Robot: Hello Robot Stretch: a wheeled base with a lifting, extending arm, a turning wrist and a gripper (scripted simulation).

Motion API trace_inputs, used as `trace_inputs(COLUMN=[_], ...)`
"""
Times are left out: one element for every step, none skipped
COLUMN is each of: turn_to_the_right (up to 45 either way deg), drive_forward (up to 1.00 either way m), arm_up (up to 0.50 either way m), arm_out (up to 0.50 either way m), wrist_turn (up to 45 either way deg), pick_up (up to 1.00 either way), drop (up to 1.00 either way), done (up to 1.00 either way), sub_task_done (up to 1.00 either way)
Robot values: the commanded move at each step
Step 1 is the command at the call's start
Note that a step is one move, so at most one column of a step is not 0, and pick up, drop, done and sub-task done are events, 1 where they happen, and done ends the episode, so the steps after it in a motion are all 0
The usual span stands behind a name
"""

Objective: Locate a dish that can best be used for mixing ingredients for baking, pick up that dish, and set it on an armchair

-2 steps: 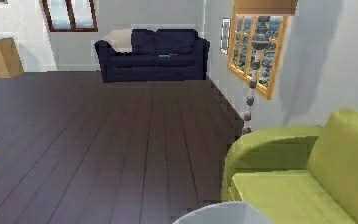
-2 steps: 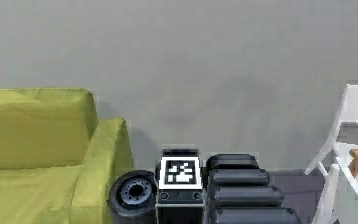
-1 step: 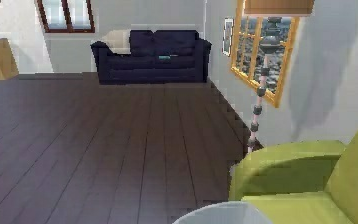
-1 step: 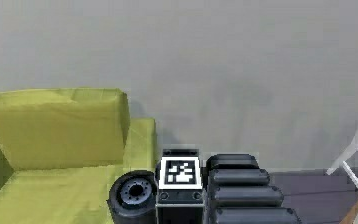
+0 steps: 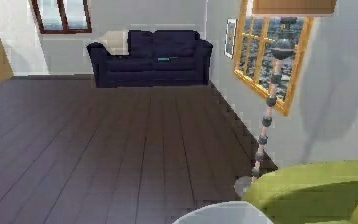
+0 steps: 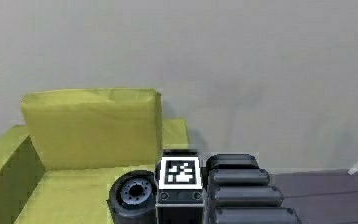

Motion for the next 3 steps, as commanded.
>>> trace_inputs(turn_to_the_right=[-45.0,-45.0,-33.0], drive_forward=[0.0,0.0,0.0], arm_up=[0.0,0.0,0.0], arm_out=[0.0,0.0,0.0], wrist_turn=[0.0,0.0,0.0], pick_up=[0.0,0.0,0.0], drop=[0.0,0.0,0.0], done=[0.0,0.0,0.0], sub_task_done=[0.0,0.0,0.0])
